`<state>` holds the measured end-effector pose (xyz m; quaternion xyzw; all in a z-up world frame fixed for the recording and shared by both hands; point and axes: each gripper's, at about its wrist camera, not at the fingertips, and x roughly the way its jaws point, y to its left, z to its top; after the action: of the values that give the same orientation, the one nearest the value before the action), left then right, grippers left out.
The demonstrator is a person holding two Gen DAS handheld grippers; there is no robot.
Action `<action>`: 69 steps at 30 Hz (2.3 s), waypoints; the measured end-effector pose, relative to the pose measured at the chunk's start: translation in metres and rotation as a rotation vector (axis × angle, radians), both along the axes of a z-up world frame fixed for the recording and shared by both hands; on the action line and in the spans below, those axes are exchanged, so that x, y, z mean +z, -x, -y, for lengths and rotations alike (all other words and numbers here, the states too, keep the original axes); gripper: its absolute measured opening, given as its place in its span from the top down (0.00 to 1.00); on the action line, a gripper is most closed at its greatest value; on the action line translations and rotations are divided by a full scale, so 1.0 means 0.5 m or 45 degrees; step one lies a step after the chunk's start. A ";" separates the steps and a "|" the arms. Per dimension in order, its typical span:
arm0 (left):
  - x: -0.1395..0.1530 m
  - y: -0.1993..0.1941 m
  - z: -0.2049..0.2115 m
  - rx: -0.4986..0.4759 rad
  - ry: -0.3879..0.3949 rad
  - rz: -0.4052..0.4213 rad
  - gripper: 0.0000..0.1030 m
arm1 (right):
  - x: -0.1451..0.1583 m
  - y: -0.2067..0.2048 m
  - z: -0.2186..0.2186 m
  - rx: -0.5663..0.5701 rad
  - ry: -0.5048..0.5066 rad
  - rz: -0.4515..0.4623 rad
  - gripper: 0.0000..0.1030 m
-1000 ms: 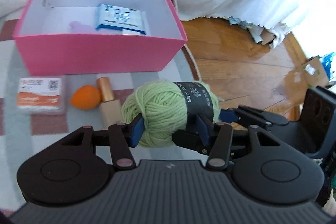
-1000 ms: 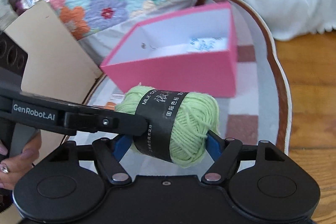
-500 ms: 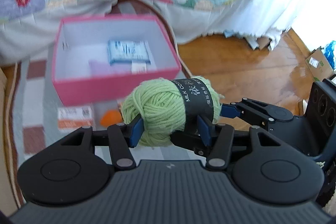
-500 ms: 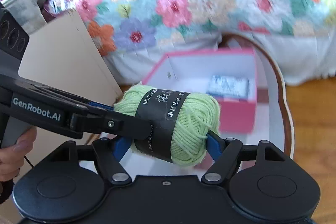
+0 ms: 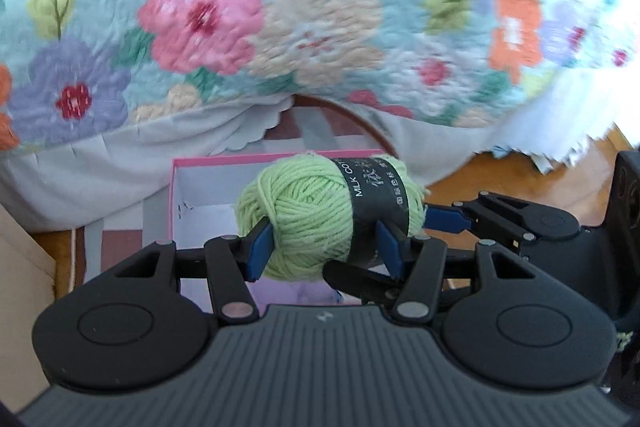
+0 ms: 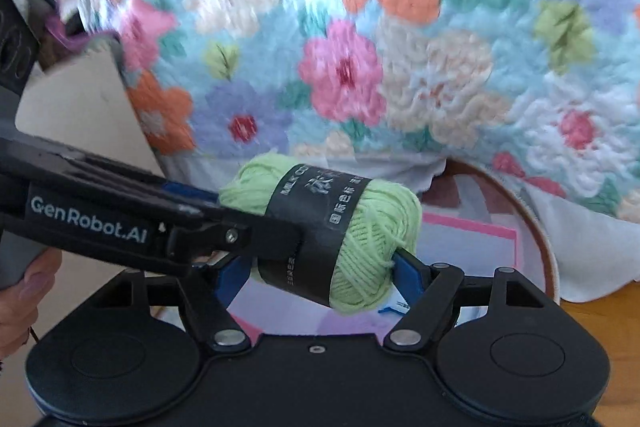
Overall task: Organize objects
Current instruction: 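Carry the yarn ball with the left tool into the pink box and release, then withdraw the left tool and move toward the gold-capped foundation bottle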
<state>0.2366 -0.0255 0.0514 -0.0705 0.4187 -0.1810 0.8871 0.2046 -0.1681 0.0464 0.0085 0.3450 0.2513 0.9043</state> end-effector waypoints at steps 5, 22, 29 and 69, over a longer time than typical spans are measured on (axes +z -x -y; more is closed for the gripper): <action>-0.076 -0.077 -0.007 0.065 0.013 -0.055 0.49 | -0.078 -0.102 -0.030 0.007 0.046 -0.114 0.22; -0.267 -0.194 -0.037 0.146 -0.048 -0.213 0.51 | -0.258 -0.227 -0.098 -0.104 0.092 -0.372 0.26; -0.254 -0.180 -0.053 0.191 -0.053 -0.138 0.47 | -0.254 -0.227 -0.067 -0.174 0.046 -0.408 0.26; -0.108 0.193 -0.028 -0.043 -0.012 -0.249 0.42 | -0.030 0.286 0.052 0.106 0.142 0.180 0.19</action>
<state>0.1400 -0.0113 -0.0024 -0.0766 0.5054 -0.1862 0.8391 0.0614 -0.1942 0.0315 -0.0738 0.2940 0.2691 0.9142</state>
